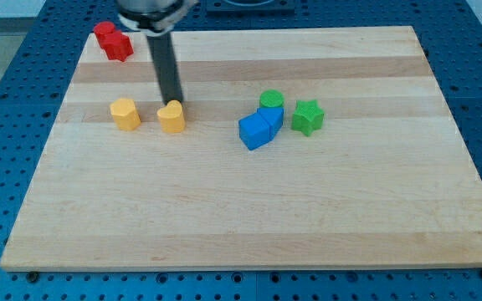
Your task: Move the yellow blocks closer to the green circle
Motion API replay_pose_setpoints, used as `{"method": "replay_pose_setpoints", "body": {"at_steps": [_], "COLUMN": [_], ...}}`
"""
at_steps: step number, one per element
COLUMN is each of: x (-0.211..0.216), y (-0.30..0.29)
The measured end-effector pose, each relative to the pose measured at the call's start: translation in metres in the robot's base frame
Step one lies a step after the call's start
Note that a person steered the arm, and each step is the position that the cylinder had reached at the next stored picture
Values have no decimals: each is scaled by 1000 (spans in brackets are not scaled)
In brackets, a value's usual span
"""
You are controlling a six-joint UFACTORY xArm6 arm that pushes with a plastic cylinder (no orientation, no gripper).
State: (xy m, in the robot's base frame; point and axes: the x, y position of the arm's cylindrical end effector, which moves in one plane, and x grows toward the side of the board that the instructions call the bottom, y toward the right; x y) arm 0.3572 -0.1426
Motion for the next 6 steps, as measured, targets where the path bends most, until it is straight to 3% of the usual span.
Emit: {"method": "replay_pose_setpoints", "body": {"at_steps": [1,2,3,6], "x": [-35,-2,38,42], "y": [-61,-125,-137,53]}}
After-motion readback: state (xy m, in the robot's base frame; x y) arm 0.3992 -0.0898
